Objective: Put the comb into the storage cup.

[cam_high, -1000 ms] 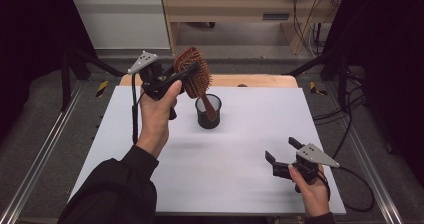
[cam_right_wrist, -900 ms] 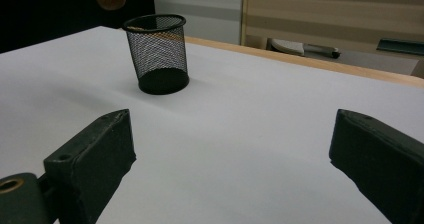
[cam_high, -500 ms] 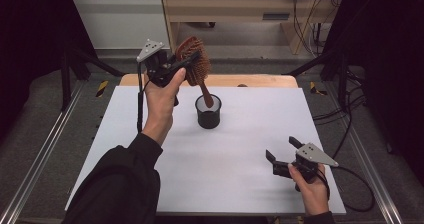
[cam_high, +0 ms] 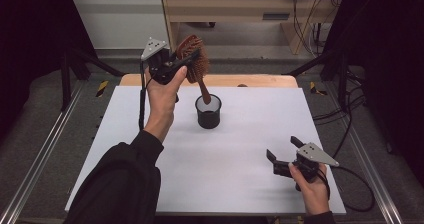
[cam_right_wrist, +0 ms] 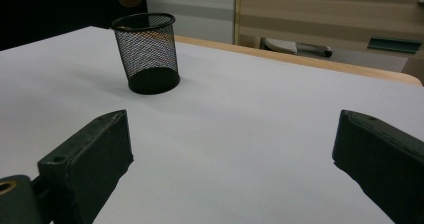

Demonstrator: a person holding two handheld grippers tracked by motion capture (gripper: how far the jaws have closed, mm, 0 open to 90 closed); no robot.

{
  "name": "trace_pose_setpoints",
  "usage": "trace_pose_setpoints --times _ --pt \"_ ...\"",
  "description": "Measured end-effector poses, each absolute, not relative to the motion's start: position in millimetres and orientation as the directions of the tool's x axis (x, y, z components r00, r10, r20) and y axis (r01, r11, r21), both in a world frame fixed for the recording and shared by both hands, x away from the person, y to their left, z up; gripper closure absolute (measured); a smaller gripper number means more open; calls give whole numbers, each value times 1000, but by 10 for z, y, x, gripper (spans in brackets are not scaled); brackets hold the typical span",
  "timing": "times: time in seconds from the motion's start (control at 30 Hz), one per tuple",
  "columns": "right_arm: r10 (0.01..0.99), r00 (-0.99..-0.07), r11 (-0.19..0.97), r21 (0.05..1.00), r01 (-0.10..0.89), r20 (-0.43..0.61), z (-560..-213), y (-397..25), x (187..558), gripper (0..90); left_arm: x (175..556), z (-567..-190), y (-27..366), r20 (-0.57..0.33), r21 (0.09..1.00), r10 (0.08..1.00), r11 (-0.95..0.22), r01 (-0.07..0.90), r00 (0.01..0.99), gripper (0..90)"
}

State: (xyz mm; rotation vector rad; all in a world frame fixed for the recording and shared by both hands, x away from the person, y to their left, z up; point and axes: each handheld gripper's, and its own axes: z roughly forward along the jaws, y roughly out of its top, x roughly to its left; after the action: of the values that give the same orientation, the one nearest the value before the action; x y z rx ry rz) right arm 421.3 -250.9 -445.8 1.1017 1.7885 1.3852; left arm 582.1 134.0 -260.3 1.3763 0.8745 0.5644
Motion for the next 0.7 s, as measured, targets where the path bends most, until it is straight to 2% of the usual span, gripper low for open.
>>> trace_pose_setpoints --times 0.47,0.7 --pt "882 -471 102 968 228 18 -4448 -2507 4210 33 5973 -2743 1309 -207 978 792 143 155 575 517" --pt "878 -478 108 967 229 15 -4456 -2499 4217 32 5990 -2792 1247 -160 986 803 99 136 574 518"
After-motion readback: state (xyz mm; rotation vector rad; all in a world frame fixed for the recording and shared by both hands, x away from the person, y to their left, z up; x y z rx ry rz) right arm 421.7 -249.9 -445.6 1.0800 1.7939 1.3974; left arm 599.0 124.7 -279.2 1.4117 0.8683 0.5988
